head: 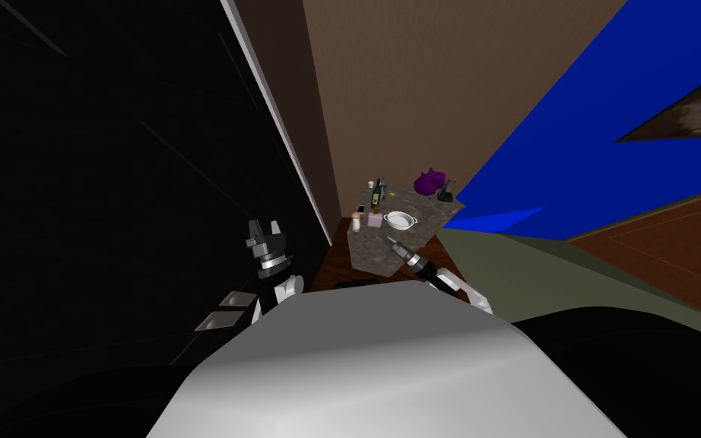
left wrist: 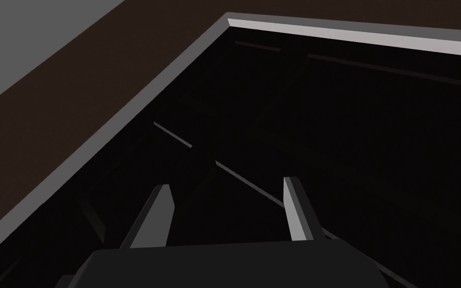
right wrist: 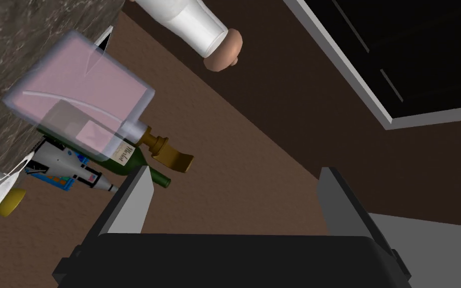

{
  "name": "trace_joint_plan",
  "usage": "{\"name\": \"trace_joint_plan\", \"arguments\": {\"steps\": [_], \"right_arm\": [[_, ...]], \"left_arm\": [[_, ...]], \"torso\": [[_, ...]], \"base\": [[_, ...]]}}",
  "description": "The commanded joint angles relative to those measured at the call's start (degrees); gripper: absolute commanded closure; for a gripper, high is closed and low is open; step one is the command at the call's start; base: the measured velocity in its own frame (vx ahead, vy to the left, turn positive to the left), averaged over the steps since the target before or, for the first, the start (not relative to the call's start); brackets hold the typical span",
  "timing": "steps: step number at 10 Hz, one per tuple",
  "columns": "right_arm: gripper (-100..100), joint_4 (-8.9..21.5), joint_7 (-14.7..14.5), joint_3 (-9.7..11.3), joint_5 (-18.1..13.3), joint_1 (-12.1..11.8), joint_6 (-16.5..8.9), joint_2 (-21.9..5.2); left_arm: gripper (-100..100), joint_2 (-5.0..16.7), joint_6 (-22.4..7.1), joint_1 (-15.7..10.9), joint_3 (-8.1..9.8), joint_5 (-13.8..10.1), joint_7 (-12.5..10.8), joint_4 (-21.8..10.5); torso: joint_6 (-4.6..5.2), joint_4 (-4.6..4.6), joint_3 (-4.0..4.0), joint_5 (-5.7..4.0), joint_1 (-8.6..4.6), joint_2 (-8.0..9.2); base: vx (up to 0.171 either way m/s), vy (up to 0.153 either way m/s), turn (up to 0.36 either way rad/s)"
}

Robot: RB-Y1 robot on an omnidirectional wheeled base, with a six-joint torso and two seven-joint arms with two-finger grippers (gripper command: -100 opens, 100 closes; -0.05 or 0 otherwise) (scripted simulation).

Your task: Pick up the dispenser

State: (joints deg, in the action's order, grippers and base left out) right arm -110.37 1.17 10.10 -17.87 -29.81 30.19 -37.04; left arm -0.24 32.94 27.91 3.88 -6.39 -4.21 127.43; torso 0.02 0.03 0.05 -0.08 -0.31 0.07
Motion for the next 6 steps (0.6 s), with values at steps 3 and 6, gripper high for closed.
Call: {"name": "trace_joint_plan", "arguments": {"steps": [3, 6], "right_arm": [[-100, 4.1, 0.3, 1.0, -2.2, -0.5, 1.2, -6.5], [-100, 6.1, 0.4, 1.4, -3.2, -1.0, 2.1, -11.0]], "left_arm": [[0, 0.0, 0.0, 0.0, 0.00, 0.0, 0.0, 0.0], [0, 0.0, 0.0, 0.0, 0.00, 0.0, 0.0, 0.0]], "torso": [[0.00, 0.00, -0.01, 0.00, -0.01, -0.01], [-0.02, -0.01, -0.01, -0.01, -0.03, -0.02]], "base": [[-0.039, -0.078, 0.092], [-0.033, -0.068, 0.099]]}}
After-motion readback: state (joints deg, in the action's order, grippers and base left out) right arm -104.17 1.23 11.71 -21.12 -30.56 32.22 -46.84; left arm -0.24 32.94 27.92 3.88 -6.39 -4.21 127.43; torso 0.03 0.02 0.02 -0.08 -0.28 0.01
